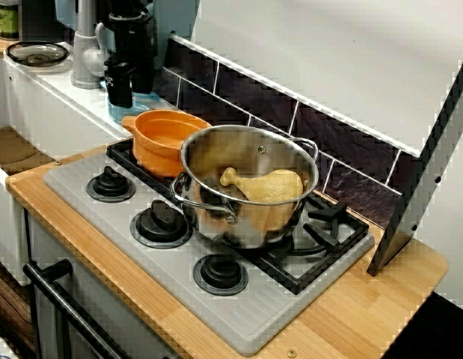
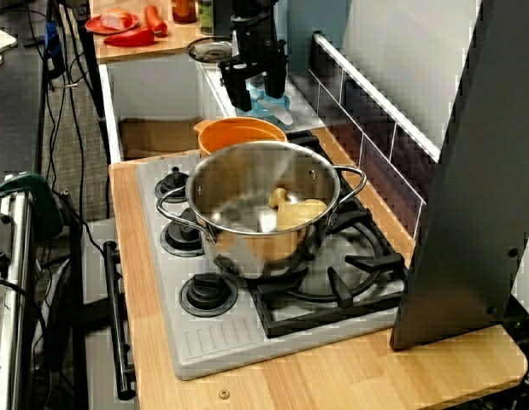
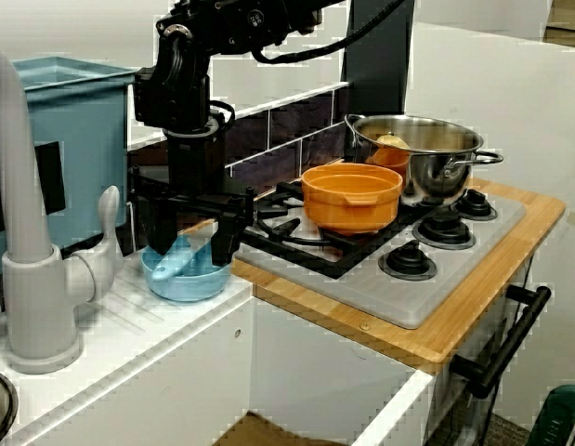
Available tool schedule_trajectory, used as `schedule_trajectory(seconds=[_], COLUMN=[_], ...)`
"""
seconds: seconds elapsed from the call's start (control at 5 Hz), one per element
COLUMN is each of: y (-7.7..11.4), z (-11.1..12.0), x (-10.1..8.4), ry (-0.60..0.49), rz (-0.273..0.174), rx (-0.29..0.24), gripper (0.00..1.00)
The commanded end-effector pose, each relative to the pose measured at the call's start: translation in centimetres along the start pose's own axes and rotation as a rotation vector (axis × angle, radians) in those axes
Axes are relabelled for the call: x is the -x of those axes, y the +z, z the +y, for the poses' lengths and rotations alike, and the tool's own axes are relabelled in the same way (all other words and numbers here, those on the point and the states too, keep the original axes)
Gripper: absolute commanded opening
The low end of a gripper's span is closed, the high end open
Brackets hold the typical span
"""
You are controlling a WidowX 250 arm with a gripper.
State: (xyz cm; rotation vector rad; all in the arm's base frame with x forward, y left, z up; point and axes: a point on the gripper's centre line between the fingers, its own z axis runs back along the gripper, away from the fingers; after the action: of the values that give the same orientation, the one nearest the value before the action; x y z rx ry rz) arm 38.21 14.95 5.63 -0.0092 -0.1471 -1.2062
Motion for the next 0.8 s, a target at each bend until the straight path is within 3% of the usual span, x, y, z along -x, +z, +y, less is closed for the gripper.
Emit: schedule_trajectory(seconds=[0.0,0.2,0.4,0.6], y=[0.72,0.54,0.39,0.45], z=[0.21,0.27,0.27,0.3], x=[-0.18,-0.25,-0.23,-0.19], ry=[-0.006,-0.005,-0.005,-0.007], rz=[0.009,0.012,0.011,0.007], rx=[-0.027,-0.026,-0.026,-0.026], gripper=[1.0,1.0,0.28,0.0])
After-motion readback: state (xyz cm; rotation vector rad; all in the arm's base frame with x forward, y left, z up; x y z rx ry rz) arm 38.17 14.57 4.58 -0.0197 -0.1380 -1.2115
